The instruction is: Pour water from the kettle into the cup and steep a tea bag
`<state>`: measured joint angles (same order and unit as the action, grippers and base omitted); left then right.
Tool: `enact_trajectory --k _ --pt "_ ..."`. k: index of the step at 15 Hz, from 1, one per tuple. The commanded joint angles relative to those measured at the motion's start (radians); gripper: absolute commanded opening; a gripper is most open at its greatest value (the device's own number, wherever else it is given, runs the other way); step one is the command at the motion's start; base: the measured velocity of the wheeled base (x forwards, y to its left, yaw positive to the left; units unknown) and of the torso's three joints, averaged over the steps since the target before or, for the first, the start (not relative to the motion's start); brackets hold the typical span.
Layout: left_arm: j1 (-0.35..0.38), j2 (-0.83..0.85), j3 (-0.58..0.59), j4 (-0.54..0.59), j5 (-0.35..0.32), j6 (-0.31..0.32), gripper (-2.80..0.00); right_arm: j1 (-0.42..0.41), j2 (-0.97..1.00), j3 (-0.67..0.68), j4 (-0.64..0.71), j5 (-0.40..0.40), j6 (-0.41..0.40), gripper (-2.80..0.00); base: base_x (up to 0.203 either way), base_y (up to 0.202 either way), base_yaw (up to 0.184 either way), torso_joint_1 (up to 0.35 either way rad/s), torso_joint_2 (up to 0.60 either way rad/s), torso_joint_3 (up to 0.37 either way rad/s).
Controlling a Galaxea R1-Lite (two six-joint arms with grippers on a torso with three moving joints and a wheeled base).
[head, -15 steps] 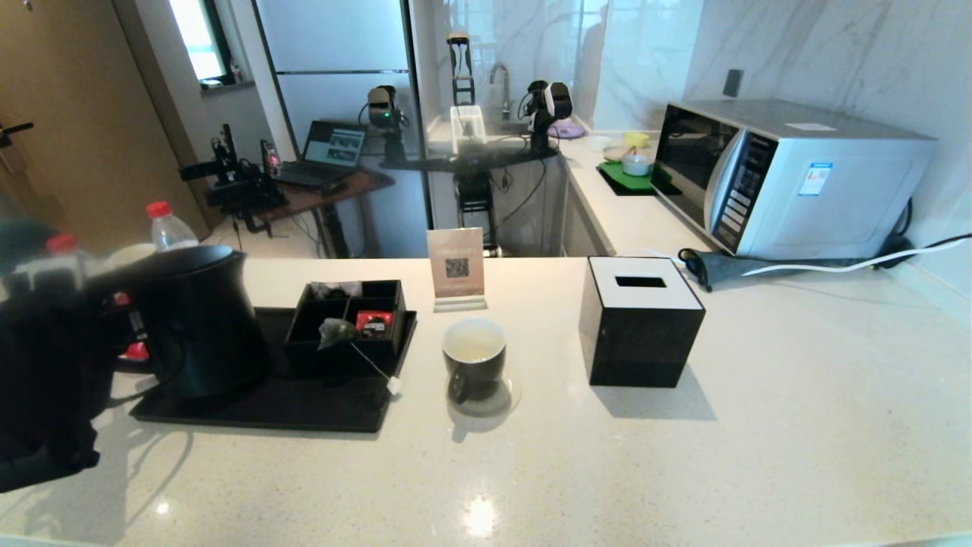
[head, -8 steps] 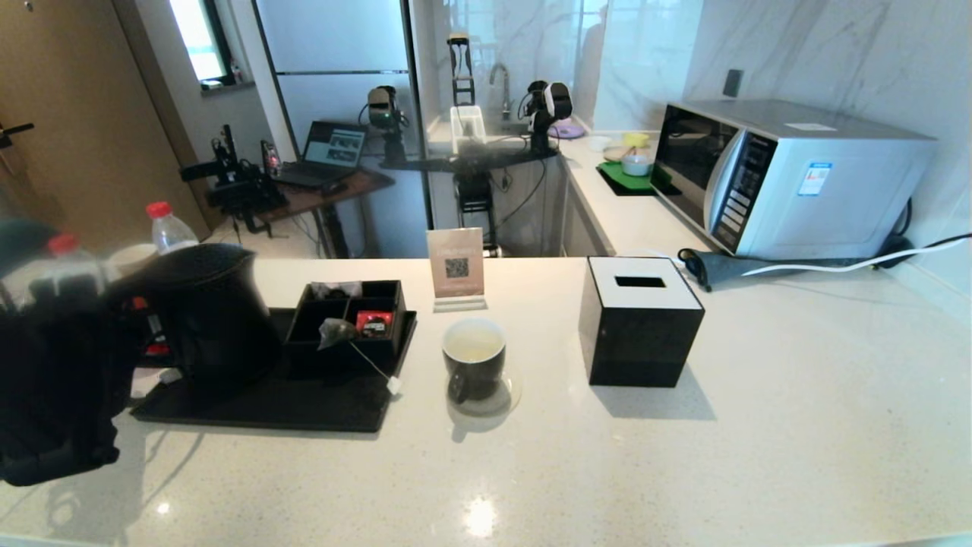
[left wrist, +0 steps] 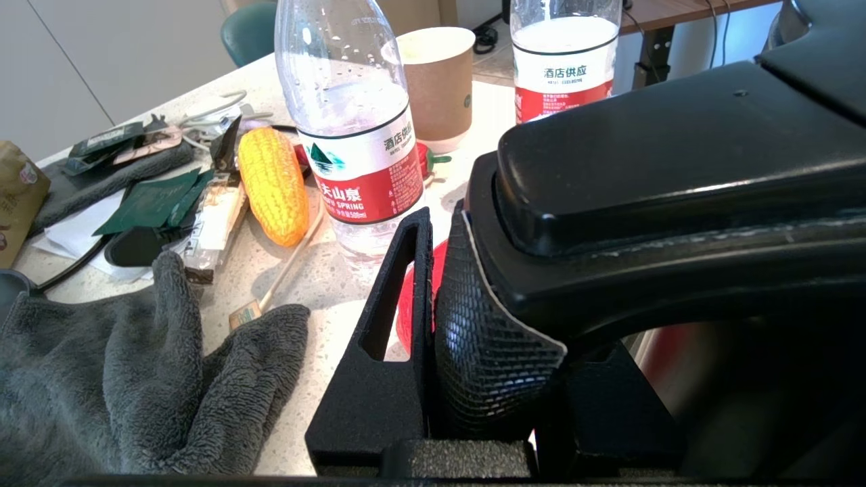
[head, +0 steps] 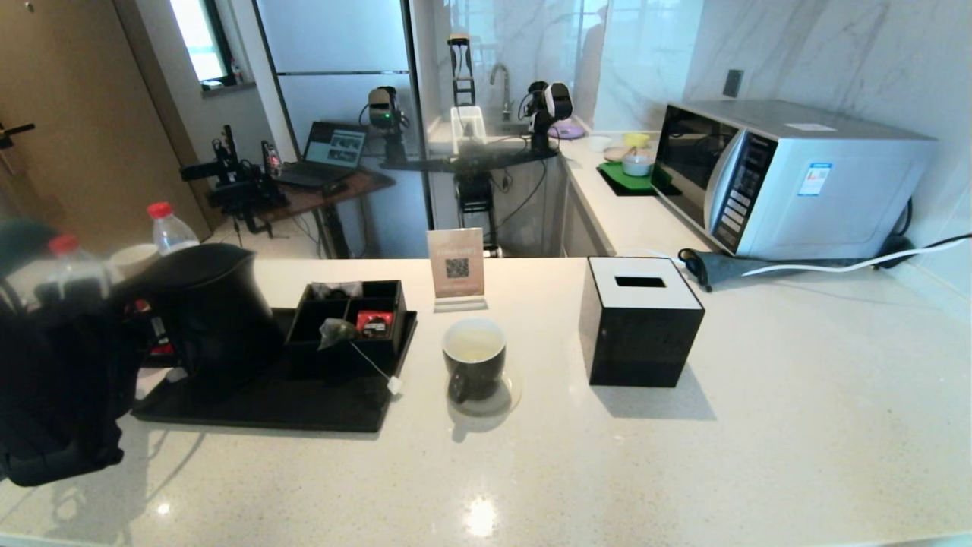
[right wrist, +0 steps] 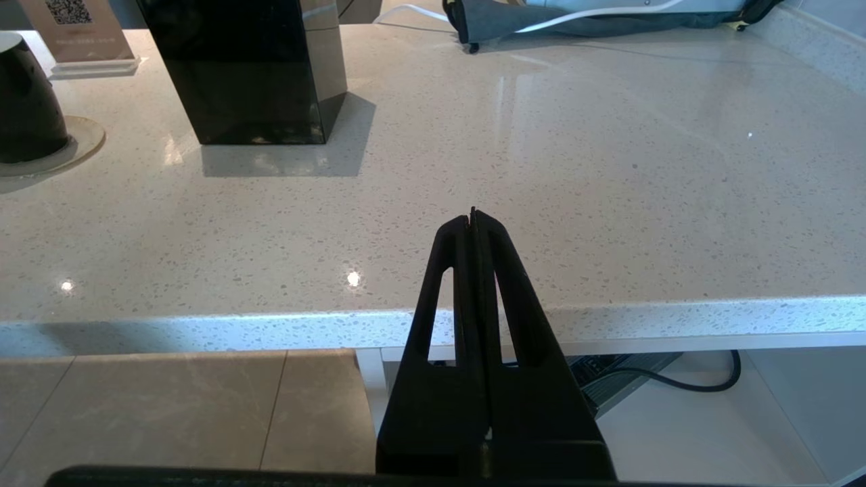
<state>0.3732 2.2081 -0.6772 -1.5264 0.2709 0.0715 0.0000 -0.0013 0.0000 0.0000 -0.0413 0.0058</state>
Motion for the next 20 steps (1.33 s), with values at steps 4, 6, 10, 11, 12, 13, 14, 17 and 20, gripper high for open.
enact_trajectory --k 4,6,10,11,12,13,14,17,20 --pt "-0.005 -0.005 0.001 -0.044 0.001 0.001 -2.8 0.0 0.001 0.0 0.0 0.0 0.0 -2.8 0.0 0.0 0.0 0.0 0.0 0.0" --pt "-0.005 -0.006 0.007 -0.044 0.001 0.001 -2.8 0.0 0.001 0.0 0.0 0.0 0.0 -2.8 0.0 0.0 0.0 0.0 0.0 0.0" --pt "-0.005 -0.007 0.01 -0.044 0.001 -0.001 -2.8 0.0 0.001 0.0 0.0 0.0 0.0 -2.8 0.0 0.0 0.0 0.0 0.0 0.0" --pt "-0.005 -0.005 0.01 -0.044 0.001 -0.001 -2.8 0.0 0.001 0.0 0.0 0.0 0.0 -2.8 0.0 0.0 0.0 0.0 0.0 0.0" --pt "-0.005 -0.005 0.011 -0.044 0.001 -0.001 -2.8 0.0 0.001 0.0 0.0 0.0 0.0 -2.8 0.0 0.0 0.0 0.0 0.0 0.0" --pt "-0.005 -0.005 0.01 -0.044 -0.001 -0.001 -2.8 0.0 0.001 0.0 0.0 0.0 0.0 -2.8 0.0 0.0 0.0 0.0 0.0 0.0" --pt "-0.005 -0.004 0.011 -0.044 -0.001 -0.001 -1.53 0.0 0.001 0.0 0.0 0.0 0.0 -2.8 0.0 0.0 0.0 0.0 0.0 0.0" --pt "-0.005 -0.002 0.01 -0.044 -0.001 -0.001 0.0 0.0 0.001 0.0 0.0 0.0 0.0 -2.8 0.0 0.0 0.0 0.0 0.0 0.0" --pt "-0.005 -0.002 0.014 -0.044 -0.001 -0.001 0.0 0.0 0.001 0.0 0.0 0.0 0.0 -2.8 0.0 0.0 0.0 0.0 0.0 0.0"
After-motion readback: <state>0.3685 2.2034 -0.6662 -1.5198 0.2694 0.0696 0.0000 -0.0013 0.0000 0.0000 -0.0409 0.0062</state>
